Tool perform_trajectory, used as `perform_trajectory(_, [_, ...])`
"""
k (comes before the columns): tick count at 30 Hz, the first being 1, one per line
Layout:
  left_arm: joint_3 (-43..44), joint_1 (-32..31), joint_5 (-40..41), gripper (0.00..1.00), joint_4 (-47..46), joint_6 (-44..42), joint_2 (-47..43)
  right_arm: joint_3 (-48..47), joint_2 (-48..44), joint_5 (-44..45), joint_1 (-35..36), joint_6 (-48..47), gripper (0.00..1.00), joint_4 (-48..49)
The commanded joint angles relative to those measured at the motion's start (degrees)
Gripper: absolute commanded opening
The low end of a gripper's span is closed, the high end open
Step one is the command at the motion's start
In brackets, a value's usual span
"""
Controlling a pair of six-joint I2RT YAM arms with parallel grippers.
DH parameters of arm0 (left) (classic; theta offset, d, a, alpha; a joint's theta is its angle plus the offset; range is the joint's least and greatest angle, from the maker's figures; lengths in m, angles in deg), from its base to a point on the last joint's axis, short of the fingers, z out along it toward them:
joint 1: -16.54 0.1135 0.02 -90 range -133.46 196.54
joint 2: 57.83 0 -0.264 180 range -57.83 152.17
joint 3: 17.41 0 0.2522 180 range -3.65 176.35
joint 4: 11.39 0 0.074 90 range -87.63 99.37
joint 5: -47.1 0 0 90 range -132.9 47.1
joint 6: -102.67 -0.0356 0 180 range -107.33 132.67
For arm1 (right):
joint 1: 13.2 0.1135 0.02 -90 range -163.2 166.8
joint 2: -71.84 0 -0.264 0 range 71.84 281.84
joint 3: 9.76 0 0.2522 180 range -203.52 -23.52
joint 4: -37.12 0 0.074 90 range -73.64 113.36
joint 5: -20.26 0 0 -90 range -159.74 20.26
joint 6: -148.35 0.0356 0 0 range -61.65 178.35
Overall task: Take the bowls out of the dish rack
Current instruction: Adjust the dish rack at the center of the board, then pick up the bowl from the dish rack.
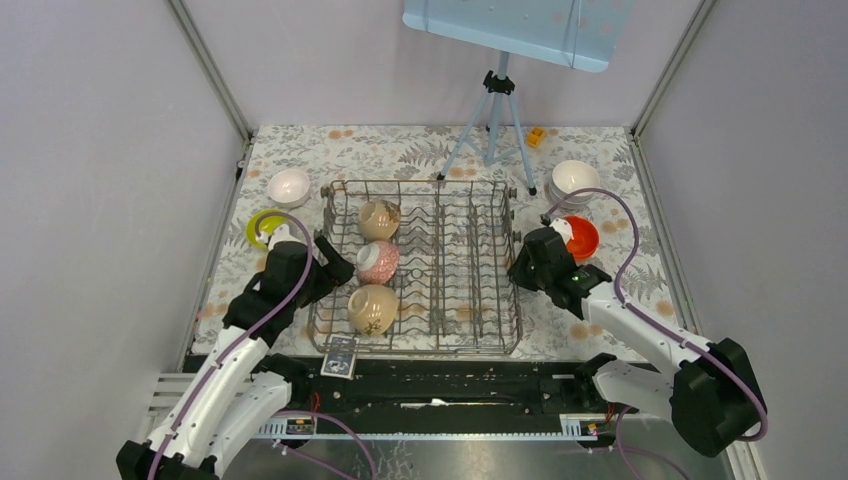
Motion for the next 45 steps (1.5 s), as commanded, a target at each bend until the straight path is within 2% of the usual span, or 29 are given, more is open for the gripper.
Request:
perform_trajectory(1, [2.8,0.3,0.7,0.92,-2.3,-0.3,0.3,-2.7,1.9,1.6,-2.2,-2.3,0.23,-2.3])
perform_trajectory(3, [2.9,0.3,0.4,0.92,-2.6,-0.5,0.4,-3.7,2.4,1.2,-2.5,-3.1,0.27,-2.7])
perform_trajectory(7, [3.4,0.3,-0.2,0.92,-2.7,-1.6,-0.4,-7.8,1.4,-0.8,-2.4,-5.9,0.68,-7.6])
perform_trajectory(10, [4.1,0.3,-1.2,0.93,-2.6,-3.3,-1.2,-11.7,-0.7,-1.0,-2.4,-9.7,0.77,-13.7])
perform_trajectory(14, [4.8,0.3,-3.8,0.99,-3.0,-5.4,-1.4,-14.3,-7.6,-7.5,-2.4,-14.1,0.79,-14.1])
perform_trajectory(18, [3.3,0.2,-8.7,0.99,-5.9,-5.5,-1.7,-15.3,-10.3,-23.2,-2.3,-14.1,0.78,-7.3])
perform_trajectory(20, [1.5,0.0,-10.7,0.99,-7.7,-4.6,-1.9,-15.3,-9.0,-27.8,-0.3,-12.1,0.76,-3.5])
perform_trajectory(24, [-1.8,-0.9,-11.9,0.99,-10.4,-1.4,-2.6,-17.6,-2.6,-18.3,13.8,-12.5,0.77,-1.0])
perform_trajectory(26, [-3.8,-1.6,-11.5,0.99,-11.8,0.6,-4.7,-19.6,2.0,-15.5,17.2,-11.6,0.78,-0.9])
perform_trajectory(33, [-6.7,-1.7,-12.1,0.99,-12.4,1.4,-7.3,-14.6,8.8,-17.8,18.1,-1.4,0.79,16.8])
perform_trajectory(39, [-7.0,-1.7,-12.6,0.99,-11.9,1.5,-6.8,-17.2,14.5,-17.7,20.4,0.0,0.78,19.1])
perform_trajectory(45, [-7.0,-1.7,-13.4,0.99,-12.3,1.2,-6.6,-15.3,15.4,-15.0,22.2,2.0,0.78,21.9])
